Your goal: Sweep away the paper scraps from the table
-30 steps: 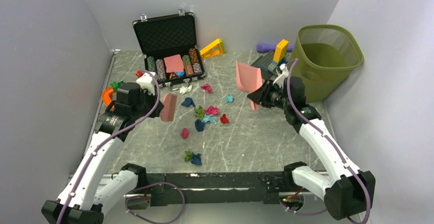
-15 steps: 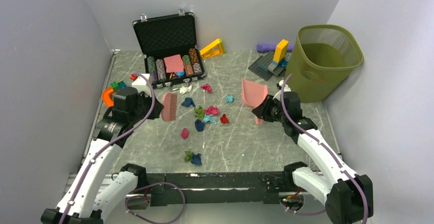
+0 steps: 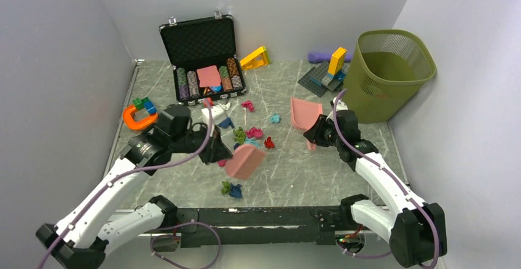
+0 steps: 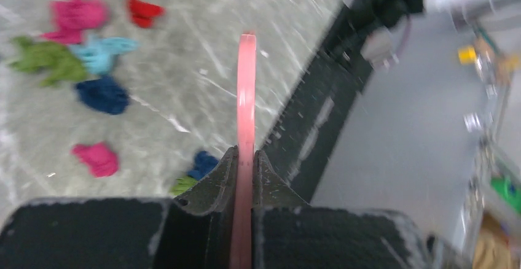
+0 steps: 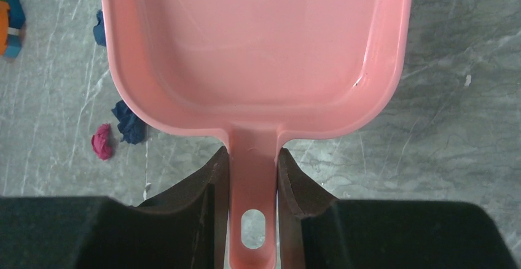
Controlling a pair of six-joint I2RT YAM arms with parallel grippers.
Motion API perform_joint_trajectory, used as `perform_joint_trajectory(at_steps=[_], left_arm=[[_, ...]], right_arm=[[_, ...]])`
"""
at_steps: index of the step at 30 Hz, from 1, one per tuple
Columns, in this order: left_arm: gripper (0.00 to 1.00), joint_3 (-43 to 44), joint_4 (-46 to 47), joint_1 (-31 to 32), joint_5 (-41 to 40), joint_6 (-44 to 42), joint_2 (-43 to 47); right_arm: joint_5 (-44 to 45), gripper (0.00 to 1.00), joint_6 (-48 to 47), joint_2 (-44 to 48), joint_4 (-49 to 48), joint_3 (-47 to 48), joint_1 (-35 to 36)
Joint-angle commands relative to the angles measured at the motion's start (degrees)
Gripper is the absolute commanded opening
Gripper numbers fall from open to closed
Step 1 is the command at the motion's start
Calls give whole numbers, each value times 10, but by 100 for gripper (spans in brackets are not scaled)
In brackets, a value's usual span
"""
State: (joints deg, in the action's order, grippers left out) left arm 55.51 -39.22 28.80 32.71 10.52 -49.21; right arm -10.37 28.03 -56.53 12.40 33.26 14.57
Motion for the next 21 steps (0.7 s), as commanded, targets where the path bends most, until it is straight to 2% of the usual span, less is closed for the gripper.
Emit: perform_joint_trajectory(at_steps=[1,3,6,10,12,21], left_arm=[[0,52,-65,103,34,-65,-32],[0,68,-99,131,39,-75,-60],[0,95,-158,191,5,-84,-112],[0,137,-223,277,-125,-88,-185],[0,151,-235,293,-181,-91,-212],[0,127,-209,302,-260,-116,-259]], right_arm=[[13,0,-14,-3,-32,14,2],[17,0,-16,1,-29,15,2],[23,0,-18,5,-25,16,2],[26,0,-19,9,-21,16,2],[26,0,-19,10,-20,16,2],[40,0,-22,40,0,19,2]])
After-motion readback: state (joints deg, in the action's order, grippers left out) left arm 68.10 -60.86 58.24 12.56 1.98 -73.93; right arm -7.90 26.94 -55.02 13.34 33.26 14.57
